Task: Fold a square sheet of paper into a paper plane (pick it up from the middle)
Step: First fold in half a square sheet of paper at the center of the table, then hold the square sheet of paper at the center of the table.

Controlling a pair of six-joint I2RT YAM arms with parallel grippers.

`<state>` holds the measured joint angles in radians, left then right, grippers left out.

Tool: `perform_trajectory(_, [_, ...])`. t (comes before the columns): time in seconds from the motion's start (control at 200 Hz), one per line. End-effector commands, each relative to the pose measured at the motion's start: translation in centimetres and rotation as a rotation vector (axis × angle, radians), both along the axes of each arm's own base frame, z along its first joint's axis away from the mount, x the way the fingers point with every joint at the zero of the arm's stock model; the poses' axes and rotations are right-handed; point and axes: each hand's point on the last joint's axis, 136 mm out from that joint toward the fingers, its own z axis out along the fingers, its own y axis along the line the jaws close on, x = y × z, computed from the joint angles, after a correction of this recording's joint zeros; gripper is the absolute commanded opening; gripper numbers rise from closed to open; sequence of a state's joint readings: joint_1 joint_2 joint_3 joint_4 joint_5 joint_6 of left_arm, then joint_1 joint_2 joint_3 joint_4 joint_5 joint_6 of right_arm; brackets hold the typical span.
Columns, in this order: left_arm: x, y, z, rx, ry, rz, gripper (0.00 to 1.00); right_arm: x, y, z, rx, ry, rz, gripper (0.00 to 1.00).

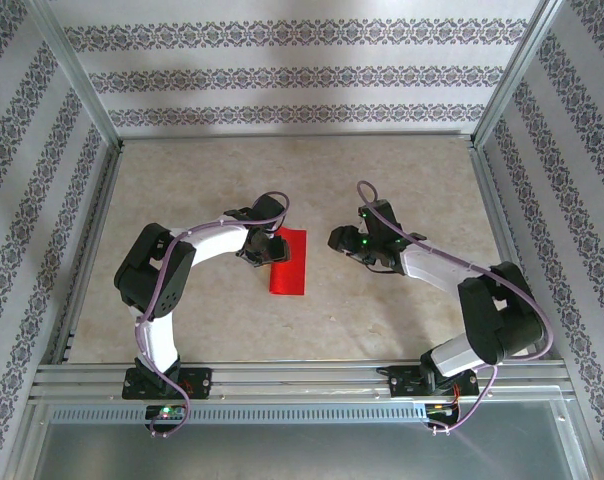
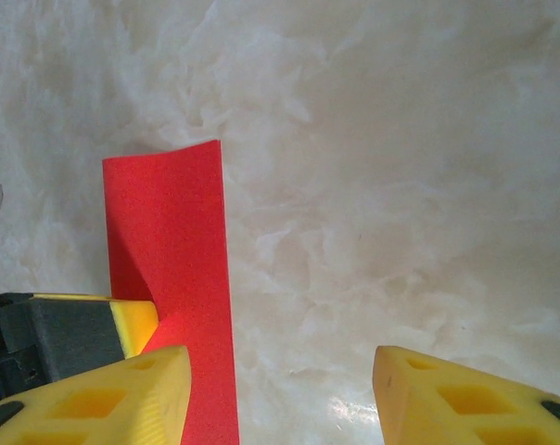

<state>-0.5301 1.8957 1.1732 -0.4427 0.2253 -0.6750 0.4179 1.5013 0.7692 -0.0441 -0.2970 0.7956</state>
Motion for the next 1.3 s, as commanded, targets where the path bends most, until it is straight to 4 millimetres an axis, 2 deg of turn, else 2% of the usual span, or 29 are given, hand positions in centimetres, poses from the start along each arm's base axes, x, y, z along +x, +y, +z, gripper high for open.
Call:
perform_trajectory(0.0, [-3.7,2.2,-6.1,0.114,0.163,-0.027,0.45,0.0,2.1,0.5,0.038,-0.016,0.076,0.54])
perform_trajectory(0.32, [-4.1,2.5,-6.7,0.124,0.177,-0.017,0.45,-0.8,6.5,0.3,0.111,0.015,0.193,0.48])
perform_trajectory(0.67, [-4.2,2.6,-7.0,0.127,0.185,-0.014,0.45,-1.3,10.7,-1.7,0.171,0.119,0.256,0.18])
perform_trajectory(0.949, [-4.4,2.7,-7.1,0.128,0.187,-0.010,0.45,-1.1,11.3,-4.0,0.147,0.187,0.245,0.08])
perform_trajectory(1.124, [-4.4,2.7,-7.0,0.126,0.187,-0.012,0.45,-1.1,11.2,-5.1,0.127,0.214,0.246,0.07])
perform_trajectory(1.294, [-4.4,2.7,-7.0,0.130,0.186,-0.016,0.45,-1.8,10.4,-7.2,0.069,0.258,0.238,0.06])
